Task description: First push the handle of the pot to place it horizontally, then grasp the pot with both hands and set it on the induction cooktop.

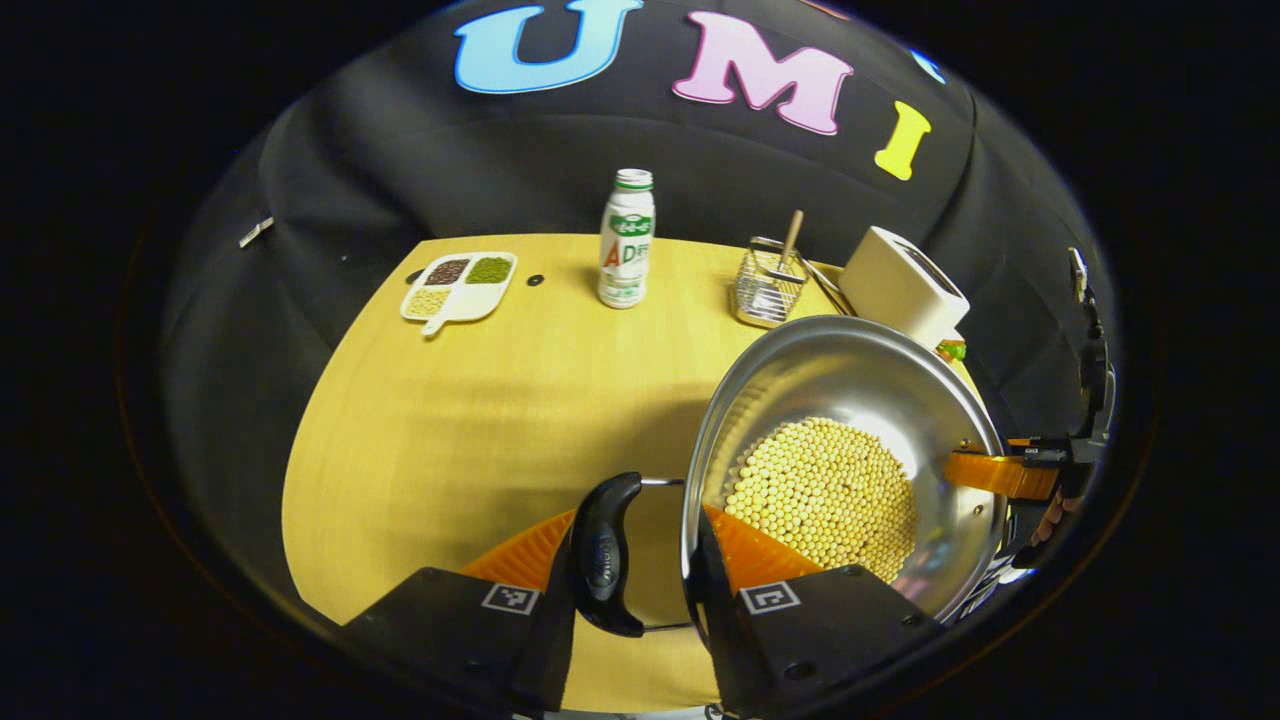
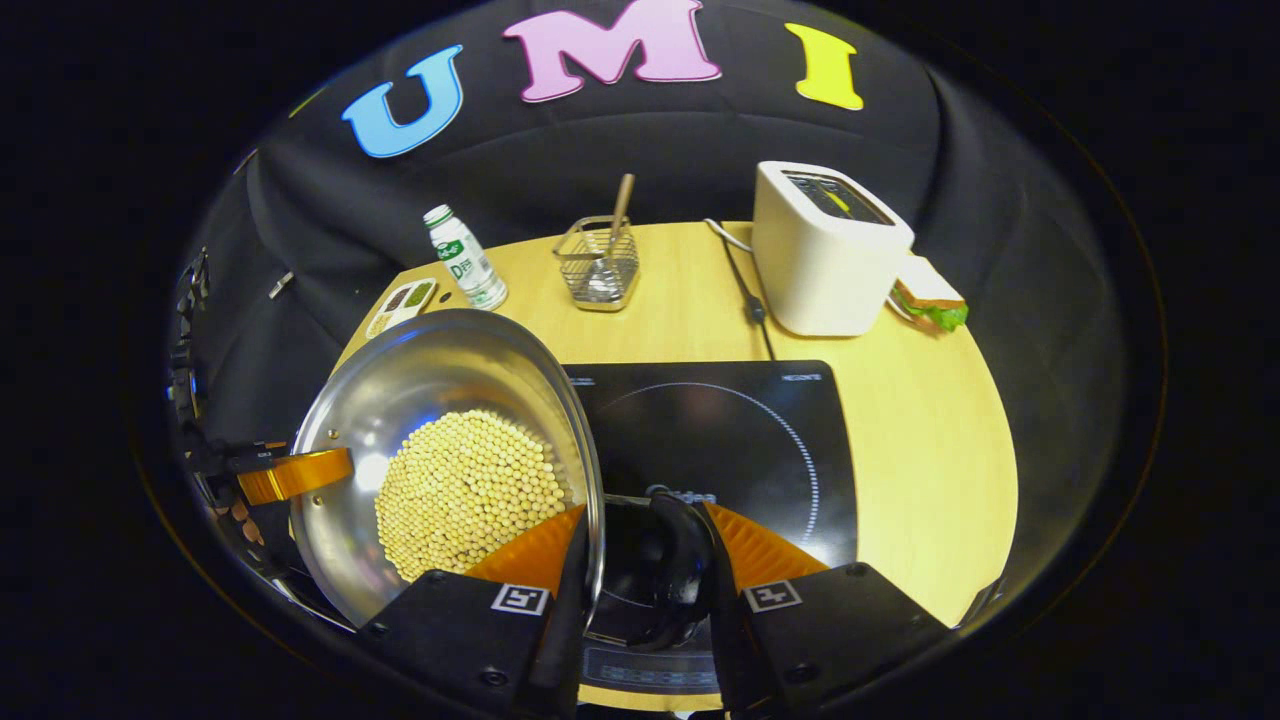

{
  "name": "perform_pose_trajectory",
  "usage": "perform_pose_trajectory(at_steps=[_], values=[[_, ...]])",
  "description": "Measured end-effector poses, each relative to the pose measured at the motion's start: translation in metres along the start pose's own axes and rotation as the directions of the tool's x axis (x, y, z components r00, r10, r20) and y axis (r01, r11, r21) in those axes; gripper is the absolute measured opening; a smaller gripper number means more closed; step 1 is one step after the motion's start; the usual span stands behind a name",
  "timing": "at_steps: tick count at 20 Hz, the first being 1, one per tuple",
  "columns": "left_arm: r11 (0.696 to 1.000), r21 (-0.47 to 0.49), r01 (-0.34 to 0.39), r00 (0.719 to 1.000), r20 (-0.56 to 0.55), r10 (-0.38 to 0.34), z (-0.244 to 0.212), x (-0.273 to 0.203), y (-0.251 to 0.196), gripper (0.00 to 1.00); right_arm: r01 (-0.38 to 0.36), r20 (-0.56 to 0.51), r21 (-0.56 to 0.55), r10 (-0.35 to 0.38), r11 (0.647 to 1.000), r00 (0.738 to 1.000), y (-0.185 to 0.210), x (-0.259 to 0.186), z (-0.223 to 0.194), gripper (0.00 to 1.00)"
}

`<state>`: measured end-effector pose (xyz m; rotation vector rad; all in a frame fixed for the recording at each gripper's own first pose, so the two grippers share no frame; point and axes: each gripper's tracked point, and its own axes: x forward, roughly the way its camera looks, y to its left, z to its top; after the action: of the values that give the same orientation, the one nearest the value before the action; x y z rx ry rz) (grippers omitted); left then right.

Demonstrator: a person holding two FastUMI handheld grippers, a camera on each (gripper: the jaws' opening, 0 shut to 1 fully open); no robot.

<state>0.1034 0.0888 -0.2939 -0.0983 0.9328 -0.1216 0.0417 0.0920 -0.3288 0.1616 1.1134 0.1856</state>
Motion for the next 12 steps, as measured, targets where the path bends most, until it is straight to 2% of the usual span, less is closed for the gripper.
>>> perform_pose_trajectory(at_steps=[1,4,5,7,8,11,12], values=[[1.000,0.005,0.006,1.000,-0.003,-0.006,0.000,0.002,-0.011,0.58,0.005,0.001,0.004,-0.005,1.000,1.000,-0.013,-0.004,0.000,0.55],[1.000,0.013,0.022,1.000,-0.006,-0.022,-0.001,0.009,-0.042,0.58,0.016,0.007,0.013,-0.016,1.000,1.000,-0.046,-0.009,0.000,0.55],[1.000,0.014,0.028,1.000,-0.007,-0.028,-0.002,0.009,-0.050,0.58,0.020,0.010,0.016,-0.020,1.000,1.000,-0.056,-0.010,0.001,0.51],[0.999,0.016,0.037,0.999,-0.007,-0.037,0.000,0.017,-0.069,0.58,0.028,0.011,0.022,-0.029,0.999,1.000,-0.077,-0.011,0.003,0.51],[0.999,0.017,0.040,0.999,-0.009,-0.040,0.001,0.021,-0.076,0.58,0.031,0.009,0.025,-0.032,0.999,0.999,-0.085,-0.010,0.003,0.55],[0.999,0.022,0.047,0.999,-0.013,-0.047,0.004,0.034,-0.098,0.58,0.039,0.004,0.034,-0.039,0.999,0.999,-0.108,-0.005,0.006,0.51],[0.998,0.025,0.049,0.999,-0.013,-0.049,0.004,0.038,-0.104,0.58,0.042,0.002,0.039,-0.042,0.998,0.999,-0.115,-0.004,0.007,0.55]])
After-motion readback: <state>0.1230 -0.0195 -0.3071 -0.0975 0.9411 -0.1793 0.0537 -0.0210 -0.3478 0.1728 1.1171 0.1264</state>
